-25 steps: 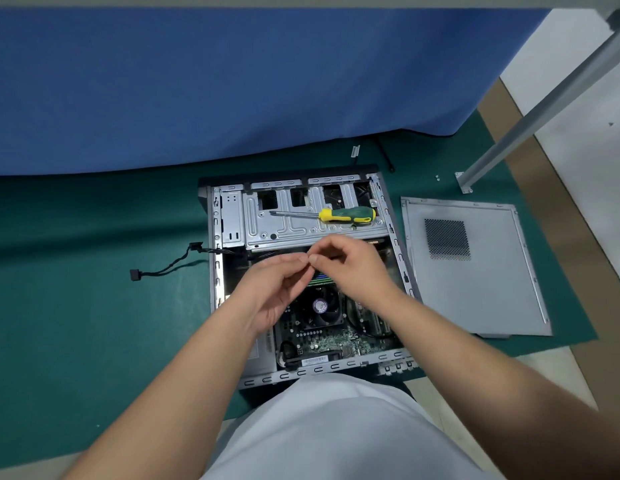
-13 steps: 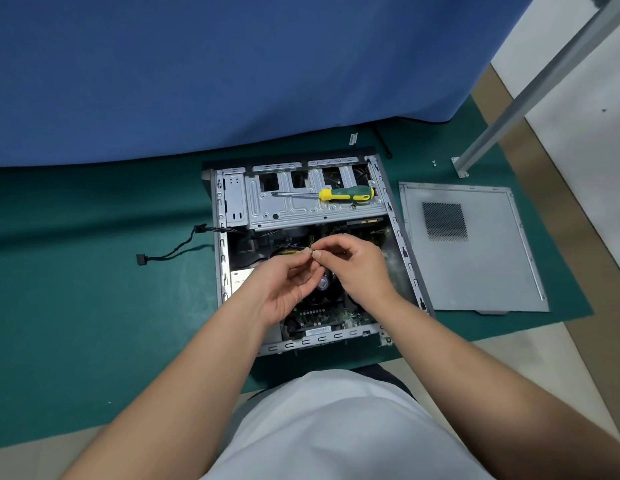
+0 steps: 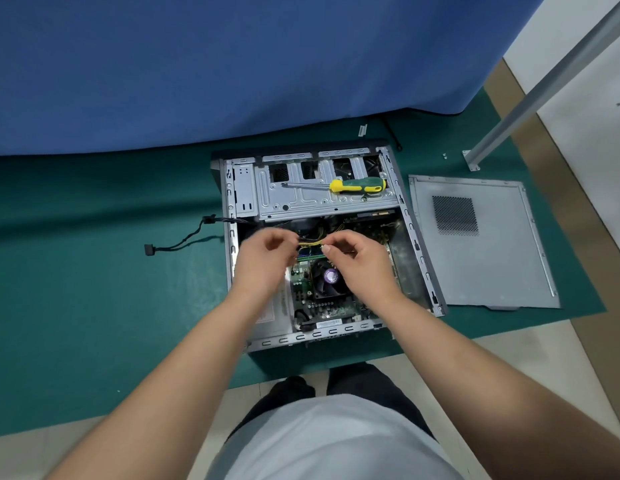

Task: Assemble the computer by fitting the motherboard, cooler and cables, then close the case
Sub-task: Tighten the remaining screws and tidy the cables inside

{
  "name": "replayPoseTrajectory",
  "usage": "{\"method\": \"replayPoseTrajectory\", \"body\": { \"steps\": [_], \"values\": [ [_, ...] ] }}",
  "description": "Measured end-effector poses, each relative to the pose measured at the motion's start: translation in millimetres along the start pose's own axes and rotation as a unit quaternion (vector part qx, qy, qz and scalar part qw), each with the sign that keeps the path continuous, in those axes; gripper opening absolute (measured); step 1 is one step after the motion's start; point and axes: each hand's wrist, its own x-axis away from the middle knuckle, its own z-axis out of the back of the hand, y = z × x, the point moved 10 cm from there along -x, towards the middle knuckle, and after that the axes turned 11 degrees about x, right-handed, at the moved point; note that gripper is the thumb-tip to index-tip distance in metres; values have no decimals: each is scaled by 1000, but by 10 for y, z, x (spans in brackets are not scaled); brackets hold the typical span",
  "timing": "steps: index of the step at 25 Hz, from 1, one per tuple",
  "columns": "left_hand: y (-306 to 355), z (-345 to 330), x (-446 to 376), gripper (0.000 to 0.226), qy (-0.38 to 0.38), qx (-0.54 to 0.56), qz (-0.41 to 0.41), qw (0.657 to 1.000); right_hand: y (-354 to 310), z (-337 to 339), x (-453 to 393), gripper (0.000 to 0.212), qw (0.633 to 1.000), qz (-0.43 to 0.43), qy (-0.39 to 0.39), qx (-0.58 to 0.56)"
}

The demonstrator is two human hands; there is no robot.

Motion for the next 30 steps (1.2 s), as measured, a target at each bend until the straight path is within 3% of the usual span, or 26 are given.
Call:
{"method": "replayPoseTrajectory", "body": {
  "steps": [1, 3, 5, 6, 11, 18, 24, 30],
  "values": [
    [208, 108, -38, 11, 11, -116, -103, 988, 24, -29, -46, 11, 1000, -2, -5, 21],
    [395, 183, -94, 24, 12, -332, -241, 912, 31, -163, -172, 11, 996, 11, -28, 89],
    [276, 194, -196, 45, -3, -470, -258, 844, 18, -379, -324, 5, 982, 37, -69, 169],
    [201, 198, -229, 50, -4, -500, -254, 828, 11, -510, -399, 4, 972, 54, -93, 208],
    [112, 197, -282, 47, 26, -500, -284, 818, 177, -1013, -649, 3, 924, 59, -181, 331],
    [146, 181, -296, 44, 40, -508, -295, 809, 384, -1096, -529, 17, 870, 112, -190, 440],
    [148, 192, -306, 42, 50, -508, -295, 808, 338, -957, -765, 13, 942, 46, -100, 317],
    [126, 221, -330, 42, 53, -509, -297, 806, 337, -1232, -1046, 17, 919, 33, -133, 371]
  ]
}}
